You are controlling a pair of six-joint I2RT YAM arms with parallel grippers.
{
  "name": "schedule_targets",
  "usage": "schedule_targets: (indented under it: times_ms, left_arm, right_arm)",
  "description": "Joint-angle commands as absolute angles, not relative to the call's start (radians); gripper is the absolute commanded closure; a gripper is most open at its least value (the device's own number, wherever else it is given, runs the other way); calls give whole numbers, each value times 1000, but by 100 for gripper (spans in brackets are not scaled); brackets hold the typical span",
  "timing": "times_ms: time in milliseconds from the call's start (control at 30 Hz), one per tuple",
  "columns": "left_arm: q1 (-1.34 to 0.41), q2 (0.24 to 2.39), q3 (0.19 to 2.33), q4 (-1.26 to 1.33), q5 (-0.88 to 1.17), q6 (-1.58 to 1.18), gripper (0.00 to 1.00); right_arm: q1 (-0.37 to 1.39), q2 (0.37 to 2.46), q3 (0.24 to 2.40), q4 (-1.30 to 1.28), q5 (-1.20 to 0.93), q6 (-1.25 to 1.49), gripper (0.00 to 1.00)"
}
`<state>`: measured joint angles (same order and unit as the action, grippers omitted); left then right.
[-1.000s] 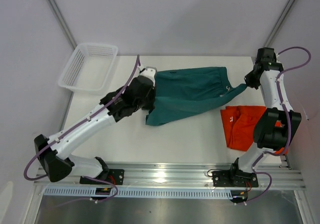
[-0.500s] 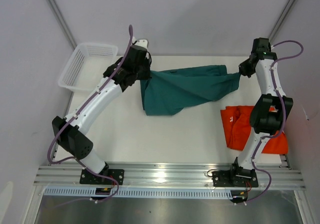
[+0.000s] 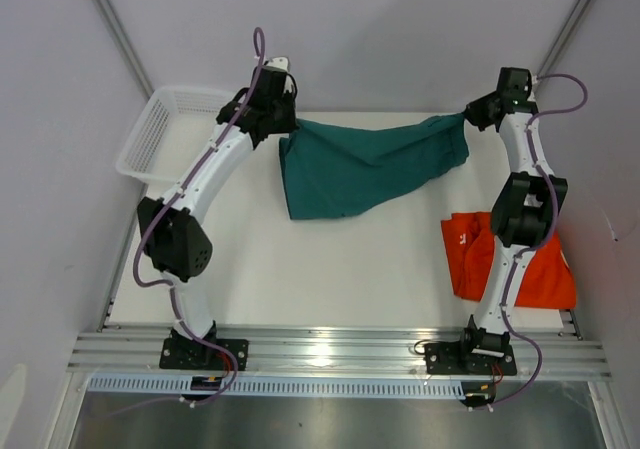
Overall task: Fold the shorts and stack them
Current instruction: Fold the shorts
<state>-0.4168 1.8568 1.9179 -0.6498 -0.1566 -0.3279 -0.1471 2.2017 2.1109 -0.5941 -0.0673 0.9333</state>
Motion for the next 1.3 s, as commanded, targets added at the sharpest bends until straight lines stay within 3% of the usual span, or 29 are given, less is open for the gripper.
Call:
schedule_targets:
  times_ms: [0,233,333,367,400,467,500,533,567,600,767,867,967,1067,1267]
  left_arm:
    - [-380,1923,1994,-612,-118,-301,100]
    - [-325,2071,2098,-607,-94,-305,100]
    - [-304,2126,2134,-595,-92,-314,100]
    - [-298,2137,2152,-589,-94,-316,100]
    - [-293,2157,2158,-586,-95,-321,97]
    - [-279,2171,2169,-577,-113,-334,72]
    - [-276,2177,2175,-571,-130,-336,31]
    - [-275,2177,2178,-574,-156,-342,15]
    - [-272,2172,2183,-578,-184,-341,5]
    - [-272,2168,2187,-583,-186,-338,2]
    - [-268,2050,2100,-580,-170,-344,2]
    - [-278,1939,1955,-523,-140,-345,2]
    - [-290,1853,1820,-474,-121,-350,2]
    - [-301,1809,1700,-415,-83,-362,2]
    - [-321,1782,1617,-362,-12,-371,2]
  right_arm:
    - [-138,2261,2174,-470,-121,985,100]
    - [-129,2400,2233,-341,-150,1031,98]
    - [-126,2450,2244,-221,-201,1034,51]
    - [-124,2489,2278,-187,-207,1032,25]
    - [-124,2509,2302,-183,-213,1035,17]
    - [-130,2537,2332,-129,-248,1048,12]
    - [-132,2534,2327,-111,-261,1051,10]
    - [-133,2525,2321,-97,-261,1048,9]
    - [-135,2495,2310,-78,-262,1031,9]
    - [-135,2475,2278,-69,-264,1019,9]
    - [-143,2301,2061,41,-293,936,12]
    - [-158,2185,1840,203,-368,907,26]
    - [-181,2164,1700,395,-487,974,48]
    - [-187,2249,1686,599,-604,1118,63]
    - [-152,2511,1917,764,-678,1299,71]
